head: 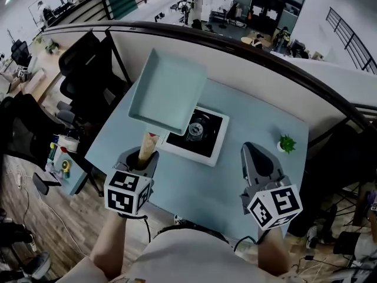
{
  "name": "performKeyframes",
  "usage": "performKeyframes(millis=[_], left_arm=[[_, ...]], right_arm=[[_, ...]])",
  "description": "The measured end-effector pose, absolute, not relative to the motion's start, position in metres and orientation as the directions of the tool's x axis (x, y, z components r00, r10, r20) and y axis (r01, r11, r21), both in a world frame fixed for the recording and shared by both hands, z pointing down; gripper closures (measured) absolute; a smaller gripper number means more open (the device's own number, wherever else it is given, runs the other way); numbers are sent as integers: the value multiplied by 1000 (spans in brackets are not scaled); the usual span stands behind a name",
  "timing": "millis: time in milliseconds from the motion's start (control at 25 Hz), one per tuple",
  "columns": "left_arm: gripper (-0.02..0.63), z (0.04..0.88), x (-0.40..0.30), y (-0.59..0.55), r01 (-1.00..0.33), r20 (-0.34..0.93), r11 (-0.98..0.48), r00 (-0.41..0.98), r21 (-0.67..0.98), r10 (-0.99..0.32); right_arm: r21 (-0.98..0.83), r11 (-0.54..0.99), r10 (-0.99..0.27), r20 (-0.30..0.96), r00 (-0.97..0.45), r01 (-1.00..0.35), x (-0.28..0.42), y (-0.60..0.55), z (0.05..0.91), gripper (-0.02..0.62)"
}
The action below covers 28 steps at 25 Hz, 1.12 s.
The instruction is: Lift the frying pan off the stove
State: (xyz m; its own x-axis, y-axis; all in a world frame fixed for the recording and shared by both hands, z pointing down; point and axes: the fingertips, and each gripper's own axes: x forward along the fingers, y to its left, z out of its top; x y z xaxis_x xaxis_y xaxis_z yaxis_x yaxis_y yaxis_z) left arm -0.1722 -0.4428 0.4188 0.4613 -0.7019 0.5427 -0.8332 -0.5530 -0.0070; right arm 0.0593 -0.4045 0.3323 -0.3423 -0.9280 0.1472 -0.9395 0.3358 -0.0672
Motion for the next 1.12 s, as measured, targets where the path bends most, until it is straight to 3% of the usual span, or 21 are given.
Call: performKeyframes(millis=[480,1120], left_arm=[[497,352,-194,-423,-848,322,-527,484,-59,-814],[497,359,-194,-402,-854,175,-513,494,-86,-851]], right_arm=[[-29,300,-952,54,-301,-953,69,-369,281,592],[-17,343,-931,125,-342,-939,51,-358,315,592]])
